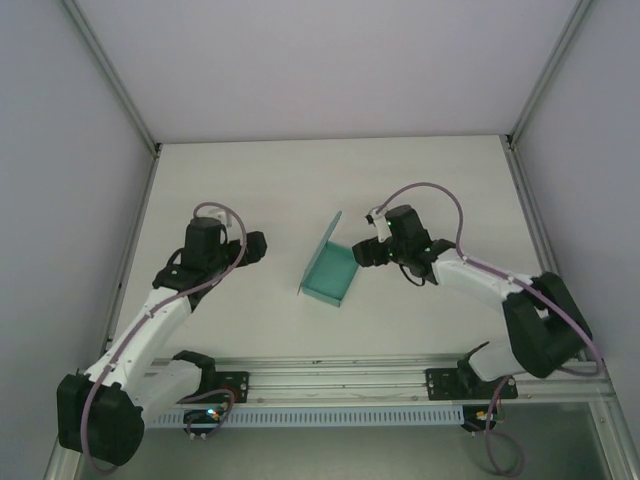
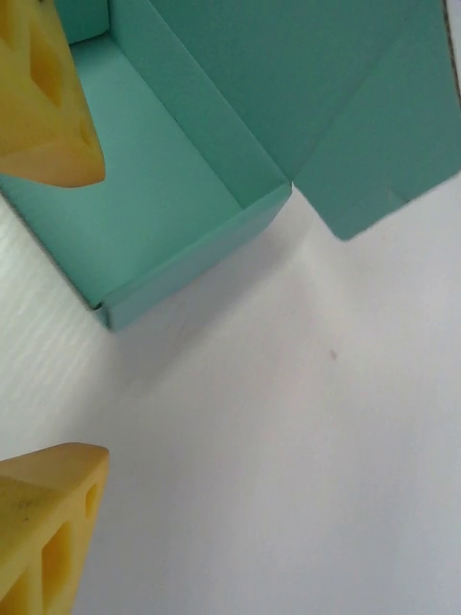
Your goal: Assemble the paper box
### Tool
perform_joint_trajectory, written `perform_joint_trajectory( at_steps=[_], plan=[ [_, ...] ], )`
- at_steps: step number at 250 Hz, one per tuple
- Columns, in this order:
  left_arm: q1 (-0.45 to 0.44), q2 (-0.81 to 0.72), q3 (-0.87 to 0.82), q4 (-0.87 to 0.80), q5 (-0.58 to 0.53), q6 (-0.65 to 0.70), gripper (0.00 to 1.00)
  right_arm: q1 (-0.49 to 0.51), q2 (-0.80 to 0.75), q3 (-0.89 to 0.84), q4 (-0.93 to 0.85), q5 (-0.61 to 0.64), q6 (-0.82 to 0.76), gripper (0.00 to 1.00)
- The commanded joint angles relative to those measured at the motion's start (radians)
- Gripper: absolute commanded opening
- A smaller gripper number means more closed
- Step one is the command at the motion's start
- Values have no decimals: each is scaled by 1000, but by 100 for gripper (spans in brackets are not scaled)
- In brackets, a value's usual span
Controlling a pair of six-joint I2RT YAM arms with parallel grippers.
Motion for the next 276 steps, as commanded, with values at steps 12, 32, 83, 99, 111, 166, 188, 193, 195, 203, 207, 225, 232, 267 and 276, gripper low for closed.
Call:
perform_joint_trajectory(
  at_steps=[12, 32, 83, 99, 111, 166, 188, 193, 195, 203, 207, 225, 232, 267, 276],
  plan=[
    [7, -18, -5, 7, 17, 30, 100, -1, 145, 69, 110, -167, -65, 62],
    [6, -21, -4, -2, 6, 34, 100, -1, 206, 83, 144, -176, -38, 59],
    [7, -26, -4, -11, -7, 36, 100, 2, 259, 82, 185, -97, 17, 35],
    [7, -25, -4, -12, -12, 36, 100, 11, 246, 69, 182, -72, 20, 27],
    [8, -25, -3, -12, -18, 31, 100, 27, 231, 62, 164, -28, 30, 22],
    [6, -20, 8, -12, -21, 23, 100, 193, 143, 53, 28, 393, 233, 13],
    [4, -20, 8, -7, -17, 27, 100, 252, 133, 83, -113, 542, 473, 12],
    [5, -20, 8, -7, -17, 30, 100, 265, 132, 89, -142, 571, 525, 12],
    [5, -21, 7, -9, -18, 31, 100, 270, 133, 91, -155, 584, 548, 12],
    [5, -21, 12, -14, -21, 31, 100, 294, 133, 97, -199, 635, 634, 13],
    [5, -23, 12, -17, -22, 32, 100, 304, 133, 100, -216, 651, 668, 13],
    [5, -25, 16, -33, -31, 40, 100, 349, 127, 97, -245, 705, 784, 15],
    [5, -27, 16, -35, -33, 44, 100, 369, 122, 88, -229, 721, 797, 17],
    [3, -31, 7, -19, 17, 93, 100, 417, 96, 96, -218, 739, 804, 29],
    [2, -26, 5, -7, 47, 114, 100, 421, 80, 102, -217, 729, 772, 35]
  ],
)
